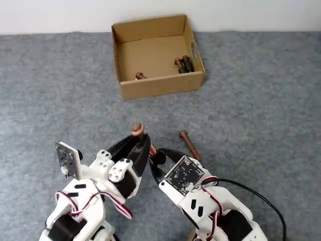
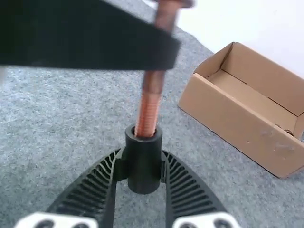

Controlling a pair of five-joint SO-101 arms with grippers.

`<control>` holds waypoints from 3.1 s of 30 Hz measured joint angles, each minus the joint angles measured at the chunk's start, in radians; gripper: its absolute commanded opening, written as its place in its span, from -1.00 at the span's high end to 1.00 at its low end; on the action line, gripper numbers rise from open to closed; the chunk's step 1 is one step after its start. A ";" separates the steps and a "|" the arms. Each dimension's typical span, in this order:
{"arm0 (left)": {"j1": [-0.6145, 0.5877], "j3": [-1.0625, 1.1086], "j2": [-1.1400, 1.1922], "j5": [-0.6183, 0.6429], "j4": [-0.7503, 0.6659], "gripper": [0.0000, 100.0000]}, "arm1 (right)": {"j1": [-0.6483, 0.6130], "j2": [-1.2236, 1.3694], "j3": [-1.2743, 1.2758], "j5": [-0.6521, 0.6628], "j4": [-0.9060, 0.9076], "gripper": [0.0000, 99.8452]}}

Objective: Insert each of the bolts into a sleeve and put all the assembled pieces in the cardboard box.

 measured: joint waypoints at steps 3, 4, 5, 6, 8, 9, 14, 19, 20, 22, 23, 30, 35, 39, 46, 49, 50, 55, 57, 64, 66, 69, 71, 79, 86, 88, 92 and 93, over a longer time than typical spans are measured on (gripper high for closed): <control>0.005 0.000 0.006 -0.006 0.038 0.99 | -0.003 0.000 0.000 0.000 0.000 0.98; 0.005 0.000 0.006 -0.014 0.040 0.99 | -0.005 0.000 0.000 0.000 0.000 0.98; 0.006 0.000 0.006 -0.018 0.040 0.99 | -0.005 0.000 0.000 0.000 0.000 0.98; 0.014 0.000 0.006 -0.020 0.041 0.99 | -0.005 0.000 0.000 0.000 0.000 0.98; 0.038 0.014 0.005 -0.020 0.041 0.99 | -0.005 -0.002 0.000 0.000 0.000 0.98; 0.055 0.026 0.005 -0.020 0.041 0.99 | -0.005 -0.002 0.000 -0.002 0.000 0.98; 0.109 0.069 -0.002 -0.032 0.035 0.99 | 0.002 0.000 0.002 0.072 0.002 0.98; 0.112 0.071 -0.002 -0.071 0.035 0.99 | 0.002 0.000 0.002 0.089 0.002 0.98; 0.112 0.075 -0.002 -0.078 0.034 0.98 | 0.003 0.000 0.002 0.089 0.002 0.98; 0.112 0.083 -0.003 -0.087 0.034 0.93 | 0.003 0.002 0.003 0.089 0.002 0.98; 0.112 0.083 -0.003 -0.097 0.034 0.88 | 0.003 0.002 0.003 0.089 0.002 0.98; 0.112 0.092 -0.003 -0.126 0.055 0.66 | 0.003 0.002 0.005 0.094 0.002 0.98; 0.072 0.095 -0.003 -0.129 0.068 0.65 | 0.002 0.002 0.005 0.101 0.002 0.98; 0.064 0.084 -0.003 -0.129 0.075 0.65 | 0.000 0.002 0.003 0.101 0.002 0.98; 0.064 0.066 -0.003 -0.129 0.095 0.65 | -0.003 0.002 0.002 0.101 0.002 0.98; 0.064 0.043 0.002 -0.129 0.104 0.65 | -0.005 0.000 0.002 0.101 0.002 0.98; 0.064 0.034 0.002 -0.129 0.109 0.65 | -0.005 0.000 0.000 0.101 0.002 0.98; 0.060 0.011 0.003 -0.129 0.170 0.65 | -0.005 0.000 0.000 0.101 0.002 0.98; 0.044 0.009 0.003 -0.130 0.176 0.65 | -0.005 0.000 0.000 0.101 0.002 0.98; -0.018 0.009 0.005 -0.203 0.181 0.65 | -0.005 -0.002 0.000 0.101 0.000 0.98; -0.031 0.005 0.005 -0.218 0.181 0.65 | -0.005 -0.002 0.000 0.101 0.000 0.98; -0.038 -0.032 0.005 -0.224 0.183 0.65 | -0.005 -0.002 0.000 0.101 0.000 0.98; -0.046 -0.063 0.005 -0.226 0.183 0.66 | -0.005 -0.002 0.000 0.101 0.000 0.98; -0.071 -0.175 0.003 -0.227 0.247 0.87 | -0.003 -0.002 0.000 0.101 0.000 0.98; -0.295 -0.163 0.002 -0.236 0.252 0.99 | 0.204 -0.002 0.000 0.098 0.000 0.98; -0.367 -0.117 0.002 -0.282 0.252 0.99 | 0.282 -0.002 0.000 0.060 0.009 0.98; -0.474 -0.015 0.003 -0.377 0.250 0.99 | 0.361 -0.002 -0.002 -0.084 0.140 0.98; -0.491 0.006 0.003 -0.387 0.242 0.99 | 0.367 0.002 -0.012 -0.115 0.169 0.98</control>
